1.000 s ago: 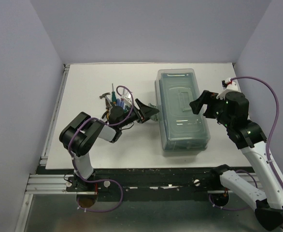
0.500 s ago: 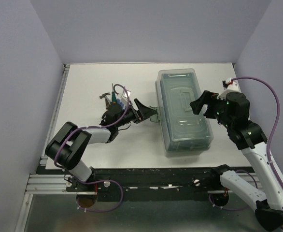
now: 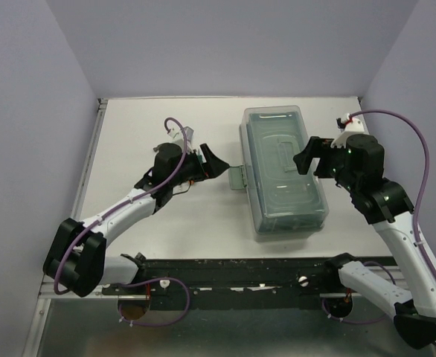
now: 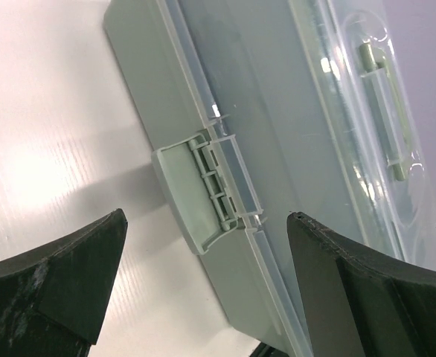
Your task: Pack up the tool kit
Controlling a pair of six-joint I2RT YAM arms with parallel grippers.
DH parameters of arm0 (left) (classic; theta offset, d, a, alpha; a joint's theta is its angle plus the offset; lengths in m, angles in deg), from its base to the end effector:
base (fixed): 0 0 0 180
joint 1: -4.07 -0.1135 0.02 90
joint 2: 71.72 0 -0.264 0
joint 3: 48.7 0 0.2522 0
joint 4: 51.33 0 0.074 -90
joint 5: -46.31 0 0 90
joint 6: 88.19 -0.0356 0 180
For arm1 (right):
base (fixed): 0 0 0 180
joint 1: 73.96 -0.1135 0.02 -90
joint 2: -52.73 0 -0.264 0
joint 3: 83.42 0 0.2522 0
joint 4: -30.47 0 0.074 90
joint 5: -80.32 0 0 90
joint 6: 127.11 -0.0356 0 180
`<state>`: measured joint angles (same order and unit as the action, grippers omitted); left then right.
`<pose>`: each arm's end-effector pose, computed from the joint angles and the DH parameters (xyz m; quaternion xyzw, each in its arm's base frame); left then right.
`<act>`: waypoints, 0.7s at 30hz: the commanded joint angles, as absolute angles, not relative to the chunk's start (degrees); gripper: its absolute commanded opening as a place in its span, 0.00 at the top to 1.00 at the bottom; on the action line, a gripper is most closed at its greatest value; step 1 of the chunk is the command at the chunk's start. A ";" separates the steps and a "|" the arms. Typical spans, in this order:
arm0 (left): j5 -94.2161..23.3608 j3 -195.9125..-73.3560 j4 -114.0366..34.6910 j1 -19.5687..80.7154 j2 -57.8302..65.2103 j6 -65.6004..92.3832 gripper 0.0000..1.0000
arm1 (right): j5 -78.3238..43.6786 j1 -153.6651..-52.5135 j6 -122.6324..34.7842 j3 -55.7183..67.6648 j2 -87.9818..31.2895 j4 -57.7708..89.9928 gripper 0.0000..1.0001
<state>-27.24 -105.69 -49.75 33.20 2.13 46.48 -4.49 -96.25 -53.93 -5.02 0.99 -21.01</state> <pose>0.2489 -0.1502 0.2597 -0.0257 0.8069 -0.4403 0.3931 0.1689 0.0658 0.3880 -0.0158 0.8419 0.1442 0.5198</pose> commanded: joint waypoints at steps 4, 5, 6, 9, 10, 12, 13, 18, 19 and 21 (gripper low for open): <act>-29.54 -115.63 -32.58 35.19 1.67 35.13 0.01 | 7.97 -109.27 -51.17 1.08 -6.23 -27.06 0.05; -29.54 -116.60 -30.99 35.27 2.28 34.17 0.01 | 9.90 -111.30 -51.08 2.48 -8.07 -27.41 0.05; -29.54 -117.21 -29.59 35.10 3.07 33.63 0.01 | 11.75 -112.62 -51.52 3.37 -9.91 -27.68 0.05; -29.01 -117.40 -28.34 34.92 4.66 33.27 0.01 | 16.94 -116.14 -52.22 5.92 -13.87 -28.20 0.05; -28.92 -117.05 -28.43 34.84 5.01 33.71 0.01 | 18.08 -117.28 -52.31 6.88 -15.19 -28.47 0.05; -28.49 -116.00 -29.04 34.75 5.28 34.68 0.01 | 19.32 -119.22 -52.49 9.08 -18.00 -28.91 0.05; -28.31 -115.56 -29.57 34.75 5.36 35.12 0.01 | 20.02 -120.18 -52.58 10.05 -19.50 -29.52 0.05; -27.52 -114.23 -31.24 34.57 5.98 36.09 0.01 | 24.85 -124.32 -51.88 16.90 -28.90 -33.12 0.05; -27.52 -114.06 -31.50 34.57 6.24 36.26 0.01 | 25.29 -124.58 -51.88 18.22 -30.74 -33.82 0.05; -27.08 -113.62 -32.47 34.40 6.85 36.79 0.01 | 26.17 -124.76 -52.31 20.33 -33.73 -35.49 0.05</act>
